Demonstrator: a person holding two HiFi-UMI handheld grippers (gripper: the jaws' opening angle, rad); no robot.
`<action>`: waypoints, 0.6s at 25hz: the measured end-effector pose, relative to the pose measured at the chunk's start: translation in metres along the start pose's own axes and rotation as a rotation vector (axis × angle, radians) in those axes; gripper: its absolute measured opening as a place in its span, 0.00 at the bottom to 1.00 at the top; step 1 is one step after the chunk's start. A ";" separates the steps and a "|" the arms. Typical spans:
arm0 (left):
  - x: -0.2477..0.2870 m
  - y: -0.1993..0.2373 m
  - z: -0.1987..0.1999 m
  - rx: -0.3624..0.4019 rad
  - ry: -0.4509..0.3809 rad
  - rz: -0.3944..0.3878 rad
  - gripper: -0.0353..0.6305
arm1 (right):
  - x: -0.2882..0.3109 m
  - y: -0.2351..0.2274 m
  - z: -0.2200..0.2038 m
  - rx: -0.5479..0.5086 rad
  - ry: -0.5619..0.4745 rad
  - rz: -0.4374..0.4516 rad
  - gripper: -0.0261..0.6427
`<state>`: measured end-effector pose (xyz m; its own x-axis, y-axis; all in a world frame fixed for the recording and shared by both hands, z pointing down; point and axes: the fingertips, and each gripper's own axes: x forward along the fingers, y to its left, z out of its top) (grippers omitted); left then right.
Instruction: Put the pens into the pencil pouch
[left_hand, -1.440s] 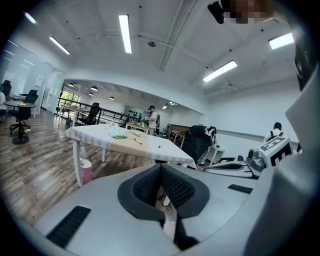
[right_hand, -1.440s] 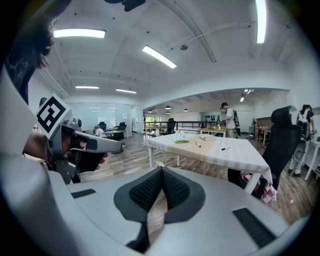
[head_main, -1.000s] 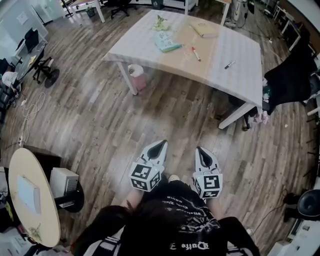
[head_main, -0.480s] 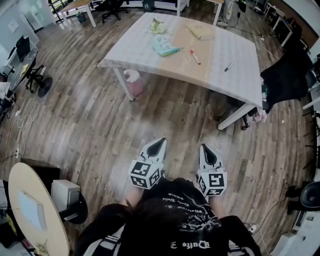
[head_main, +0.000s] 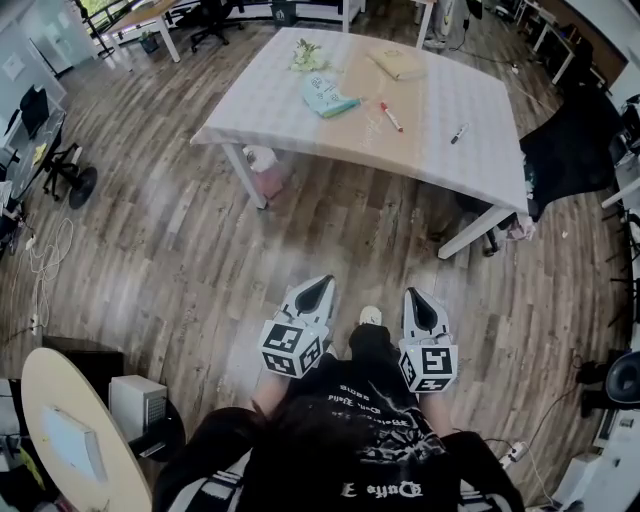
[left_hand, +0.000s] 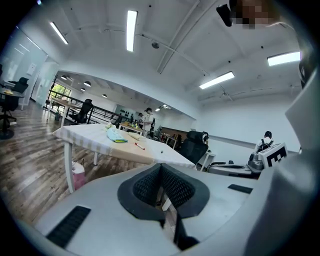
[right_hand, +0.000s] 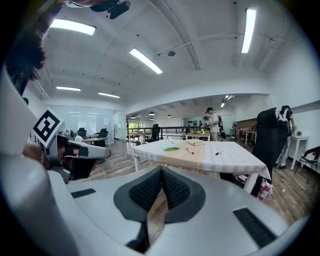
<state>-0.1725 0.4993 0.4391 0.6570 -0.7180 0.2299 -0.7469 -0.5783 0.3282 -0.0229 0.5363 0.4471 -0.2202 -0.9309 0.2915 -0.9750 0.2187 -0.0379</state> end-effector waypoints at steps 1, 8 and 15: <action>0.003 0.003 0.001 -0.004 0.000 0.000 0.08 | 0.005 -0.001 0.001 0.000 0.000 0.002 0.05; 0.030 0.028 0.005 -0.032 -0.005 0.038 0.08 | 0.053 -0.011 -0.003 0.001 0.017 0.069 0.05; 0.074 0.052 0.026 -0.026 -0.006 0.120 0.08 | 0.111 -0.033 0.010 -0.019 0.037 0.149 0.05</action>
<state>-0.1656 0.4055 0.4492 0.5627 -0.7834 0.2639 -0.8169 -0.4781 0.3227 -0.0152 0.4227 0.4708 -0.3611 -0.8764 0.3187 -0.9308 0.3597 -0.0653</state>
